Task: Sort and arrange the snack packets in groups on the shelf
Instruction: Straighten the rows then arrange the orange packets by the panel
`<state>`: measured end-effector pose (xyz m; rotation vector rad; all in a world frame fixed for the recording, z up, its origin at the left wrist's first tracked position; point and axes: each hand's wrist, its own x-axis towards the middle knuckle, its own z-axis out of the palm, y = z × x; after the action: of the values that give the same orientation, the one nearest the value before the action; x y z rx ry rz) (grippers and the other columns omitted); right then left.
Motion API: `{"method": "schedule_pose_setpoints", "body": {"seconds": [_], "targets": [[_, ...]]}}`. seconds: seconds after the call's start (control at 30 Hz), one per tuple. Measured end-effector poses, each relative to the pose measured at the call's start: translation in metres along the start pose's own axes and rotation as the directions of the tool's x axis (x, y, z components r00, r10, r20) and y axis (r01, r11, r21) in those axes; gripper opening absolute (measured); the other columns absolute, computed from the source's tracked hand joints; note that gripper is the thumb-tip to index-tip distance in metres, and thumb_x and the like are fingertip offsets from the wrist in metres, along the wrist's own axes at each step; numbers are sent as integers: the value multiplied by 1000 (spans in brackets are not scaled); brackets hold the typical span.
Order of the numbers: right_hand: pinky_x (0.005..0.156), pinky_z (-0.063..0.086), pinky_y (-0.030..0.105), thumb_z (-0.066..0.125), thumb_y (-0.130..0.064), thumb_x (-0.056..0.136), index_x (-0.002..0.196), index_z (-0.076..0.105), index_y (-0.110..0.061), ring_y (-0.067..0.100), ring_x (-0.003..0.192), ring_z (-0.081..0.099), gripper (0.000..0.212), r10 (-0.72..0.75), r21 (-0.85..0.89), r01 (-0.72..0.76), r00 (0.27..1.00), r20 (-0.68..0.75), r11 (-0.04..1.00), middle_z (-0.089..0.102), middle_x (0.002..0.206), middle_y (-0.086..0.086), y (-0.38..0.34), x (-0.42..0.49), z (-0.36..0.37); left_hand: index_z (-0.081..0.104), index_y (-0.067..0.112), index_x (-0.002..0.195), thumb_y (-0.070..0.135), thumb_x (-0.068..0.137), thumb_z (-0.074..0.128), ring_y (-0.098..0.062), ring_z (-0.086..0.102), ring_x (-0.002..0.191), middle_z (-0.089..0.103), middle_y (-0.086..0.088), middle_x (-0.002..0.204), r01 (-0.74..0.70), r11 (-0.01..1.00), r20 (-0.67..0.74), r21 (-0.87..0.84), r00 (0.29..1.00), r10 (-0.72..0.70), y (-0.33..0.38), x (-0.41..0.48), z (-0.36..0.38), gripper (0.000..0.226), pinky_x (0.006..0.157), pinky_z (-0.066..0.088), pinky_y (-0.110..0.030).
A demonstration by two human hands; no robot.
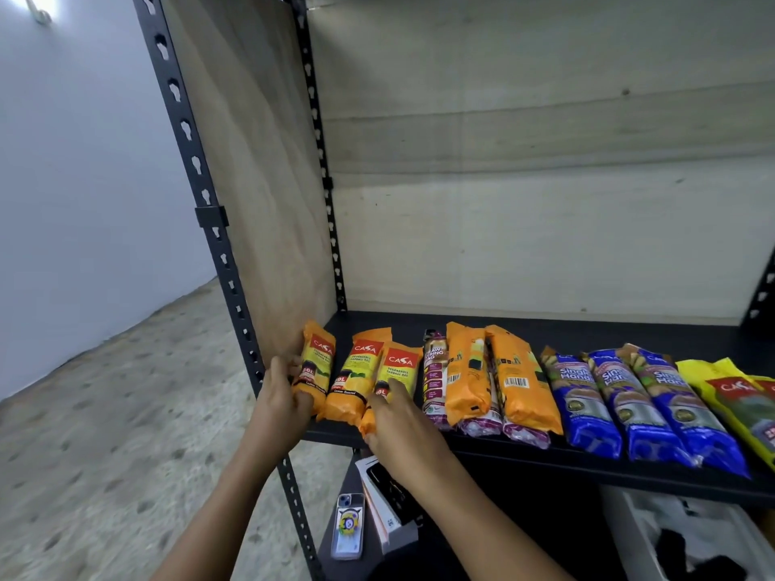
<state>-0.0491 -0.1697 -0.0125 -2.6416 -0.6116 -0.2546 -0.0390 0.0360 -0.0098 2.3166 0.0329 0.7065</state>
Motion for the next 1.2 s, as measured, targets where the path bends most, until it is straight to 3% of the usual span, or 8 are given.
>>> {"method": "schedule_pose_setpoints", "body": {"seconds": [0.07, 0.17, 0.3, 0.43, 0.57, 0.67, 0.8, 1.2], "targets": [[90, 56, 39, 65, -19, 94, 142, 46, -14, 34, 131, 49, 52, -4, -4, 4, 1000, 1, 1000, 21, 157, 15, 1, 0, 0, 45, 23, 111, -1, 88, 50, -24, 52, 89, 47, -5, 112, -3, 997, 36, 71, 999, 0, 1, -1, 4, 33, 67, 41, -33], [97, 54, 43, 65, -9, 93, 144, 41, -14, 41, 150, 14, 57, -1, -32, 1, 1000, 16, 999, 13, 159, 19, 0, -1, 3, 56, 10, 125, 2, 91, 51, -37, 58, 95, 49, -15, 123, 0, 965, 80, 263, 997, -22, -4, -4, 10, 35, 75, 49, -41], [104, 47, 50, 57, 3, 92, 155, 16, -13, 46, 150, -6, 77, 52, -23, -51, 997, 64, 998, 4, 162, 23, -6, -2, 1, 61, 8, 115, 22, 98, 49, -32, 60, 97, 59, -15, 118, 33, 950, 81, 309, 995, -61, -3, 6, 15, 24, 74, 46, -36], [111, 40, 51, 54, 4, 94, 157, 8, -8, 45, 150, -9, 79, 112, -38, -110, 991, 75, 993, 0, 163, 26, -8, 3, 1, 54, 10, 128, 39, 100, 47, -32, 57, 114, 54, -15, 134, 21, 925, 155, 379, 984, -86, 1, 25, 18, 40, 89, 49, -41], [116, 33, 52, 56, 0, 96, 157, 9, -8, 44, 150, -9, 78, 119, -8, -119, 988, 102, 993, -1, 164, 23, -10, 8, 2, 40, 25, 149, 64, 95, 39, -28, 30, 145, 31, -7, 158, 14, 967, 330, 256, 939, -101, -4, 24, 25, 67, 116, 31, -43], [119, 27, 51, 57, -2, 96, 158, 5, -11, 43, 150, -9, 81, 99, 17, -101, 990, 101, 995, -1, 165, 19, -13, 10, 6, 38, 40, 148, 66, 91, 44, -25, 27, 145, 24, -1, 156, -48, 987, 365, 150, 931, -11, -13, 15, 26, 63, 115, 32, -39], [119, 25, 46, 57, -5, 96, 158, -6, -13, 36, 151, -14, 88, 88, 68, -94, 992, 89, 993, -5, 166, 14, -12, 9, 9, 32, 57, 144, 75, 85, 49, -25, 20, 146, 13, 4, 156, -155, 971, 456, 181, 888, 57, -23, 11, 22, 64, 117, 30, -43], [119, 24, 40, 57, -7, 97, 158, 2, -9, 32, 151, -16, 82, 93, 92, -97, 995, 39, 991, -9, 166, 11, -12, 19, 18, 41, 55, 140, 68, 84, 56, -21, 26, 144, 23, 2, 153, -148, 978, 390, 148, 917, 80, -25, 12, 22, 59, 114, 30, -38]]}}
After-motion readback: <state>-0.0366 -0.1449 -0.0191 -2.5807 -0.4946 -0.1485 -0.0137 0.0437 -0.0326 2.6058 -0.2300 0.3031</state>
